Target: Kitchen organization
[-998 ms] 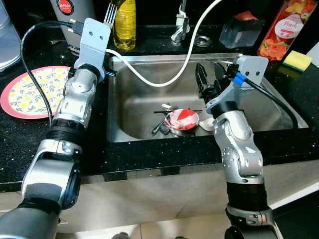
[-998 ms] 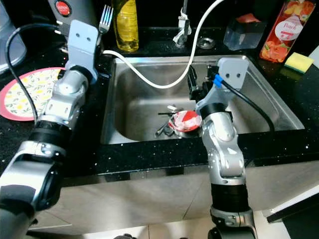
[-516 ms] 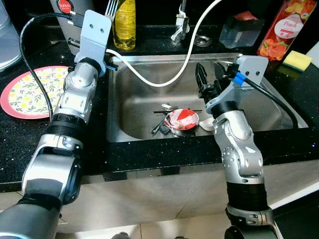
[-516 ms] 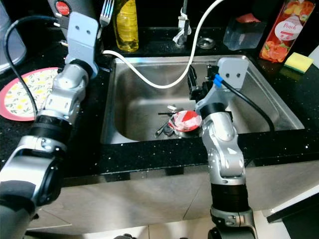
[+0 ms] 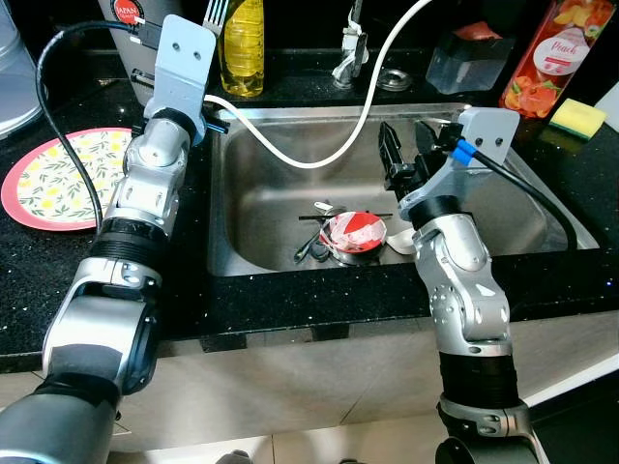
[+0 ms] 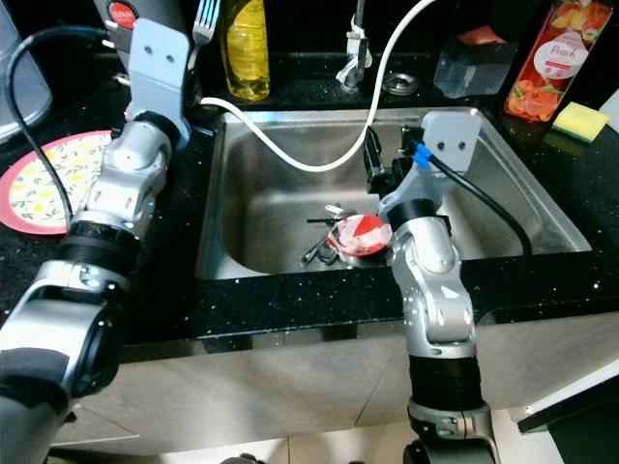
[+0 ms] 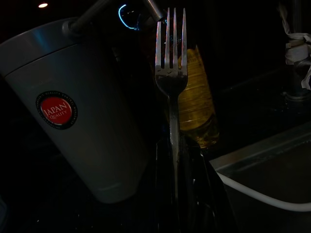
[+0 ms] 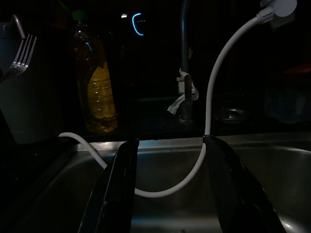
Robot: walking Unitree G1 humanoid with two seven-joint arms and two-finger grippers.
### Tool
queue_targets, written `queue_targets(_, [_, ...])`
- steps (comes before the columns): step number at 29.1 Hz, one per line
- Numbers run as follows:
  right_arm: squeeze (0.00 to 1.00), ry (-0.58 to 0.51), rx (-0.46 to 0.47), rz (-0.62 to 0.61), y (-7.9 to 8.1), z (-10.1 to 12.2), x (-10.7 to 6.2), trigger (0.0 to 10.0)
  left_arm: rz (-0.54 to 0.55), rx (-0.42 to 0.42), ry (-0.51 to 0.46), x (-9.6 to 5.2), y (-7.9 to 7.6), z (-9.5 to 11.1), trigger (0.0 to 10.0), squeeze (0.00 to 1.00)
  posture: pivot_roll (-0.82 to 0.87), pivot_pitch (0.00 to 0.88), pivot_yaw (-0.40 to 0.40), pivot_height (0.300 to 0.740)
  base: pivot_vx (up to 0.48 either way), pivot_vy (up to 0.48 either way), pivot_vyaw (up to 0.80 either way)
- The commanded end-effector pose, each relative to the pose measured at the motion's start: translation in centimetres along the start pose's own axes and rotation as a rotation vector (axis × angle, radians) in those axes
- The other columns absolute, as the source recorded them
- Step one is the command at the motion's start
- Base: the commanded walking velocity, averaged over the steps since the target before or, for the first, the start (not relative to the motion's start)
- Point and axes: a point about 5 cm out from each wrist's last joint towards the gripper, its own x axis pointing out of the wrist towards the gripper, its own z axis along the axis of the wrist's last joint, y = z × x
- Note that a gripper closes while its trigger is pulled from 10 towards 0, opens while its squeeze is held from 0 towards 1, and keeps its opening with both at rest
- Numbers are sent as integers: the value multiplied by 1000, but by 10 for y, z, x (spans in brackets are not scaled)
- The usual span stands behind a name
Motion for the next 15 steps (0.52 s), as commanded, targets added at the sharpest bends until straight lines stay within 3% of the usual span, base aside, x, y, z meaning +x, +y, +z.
queue_targets(1, [0, -8, 7, 3, 0, 1, 1, 10000, -3, -22, -98, 5, -2, 21, 10000, 0, 200, 83, -37, 740, 0, 0, 0])
queue_targets(4, [0, -9, 6, 2, 0, 2, 1, 10000, -7, -24, -98, 5, -2, 21, 10000, 0, 199, 83, -36, 740, 0, 0, 0])
queue_targets(15, [0, -9, 6, 3, 0, 2, 1, 10000, -44, 30, 56, -4, -7, -12, 10000, 0, 200, 91, -37, 740, 0, 0, 0])
